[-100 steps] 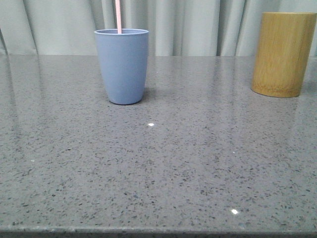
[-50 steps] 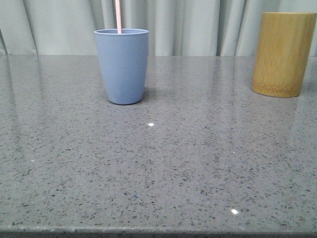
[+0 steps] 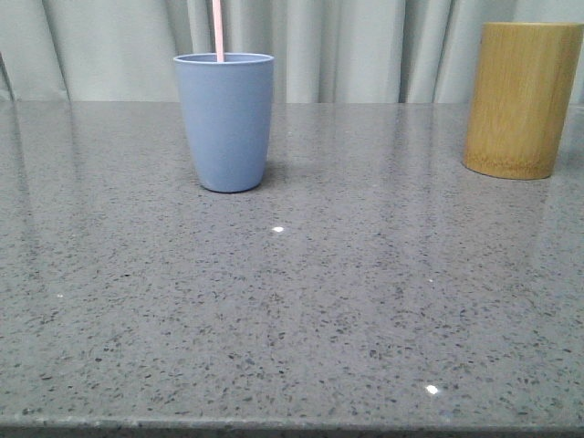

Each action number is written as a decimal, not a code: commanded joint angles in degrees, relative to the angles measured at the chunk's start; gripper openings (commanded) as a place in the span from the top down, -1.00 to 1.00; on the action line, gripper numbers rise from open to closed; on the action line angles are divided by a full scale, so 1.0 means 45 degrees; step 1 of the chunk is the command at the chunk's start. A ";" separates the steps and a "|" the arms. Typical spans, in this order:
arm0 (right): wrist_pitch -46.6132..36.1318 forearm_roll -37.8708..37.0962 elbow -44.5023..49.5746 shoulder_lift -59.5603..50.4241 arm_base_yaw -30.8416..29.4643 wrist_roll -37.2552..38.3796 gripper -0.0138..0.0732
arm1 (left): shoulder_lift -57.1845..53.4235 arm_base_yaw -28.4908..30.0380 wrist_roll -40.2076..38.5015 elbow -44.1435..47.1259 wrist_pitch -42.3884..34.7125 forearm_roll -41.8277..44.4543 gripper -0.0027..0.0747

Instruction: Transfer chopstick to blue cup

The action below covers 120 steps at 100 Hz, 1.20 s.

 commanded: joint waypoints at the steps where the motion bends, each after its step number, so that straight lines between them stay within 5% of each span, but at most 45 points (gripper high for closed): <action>1: -0.0935 -0.0155 -0.0326 0.0140 -0.0083 -0.0036 0.84 | -0.0422 0.0004 -0.0030 0.0080 -0.1031 -0.0121 0.98; 20: -0.1513 -0.0597 0.0143 0.0140 -0.0083 -0.0086 0.84 | -0.0422 0.0004 -0.0030 0.0080 -0.1031 -0.0121 0.98; 51: -0.6077 -0.0701 0.3493 -0.1474 -0.0083 -0.0032 0.84 | -0.0422 0.0004 -0.0030 0.0080 -0.1031 -0.0121 0.98; 90: -0.8437 0.0049 0.6574 -0.2944 -0.0095 0.0246 0.84 | -0.0422 0.0004 -0.0030 0.0080 -0.1031 -0.0121 0.98; 120: -0.8832 0.0049 0.6589 -0.2944 -0.0097 0.0303 0.84 | -0.0422 0.0004 -0.0030 0.0080 -0.1031 -0.0121 0.98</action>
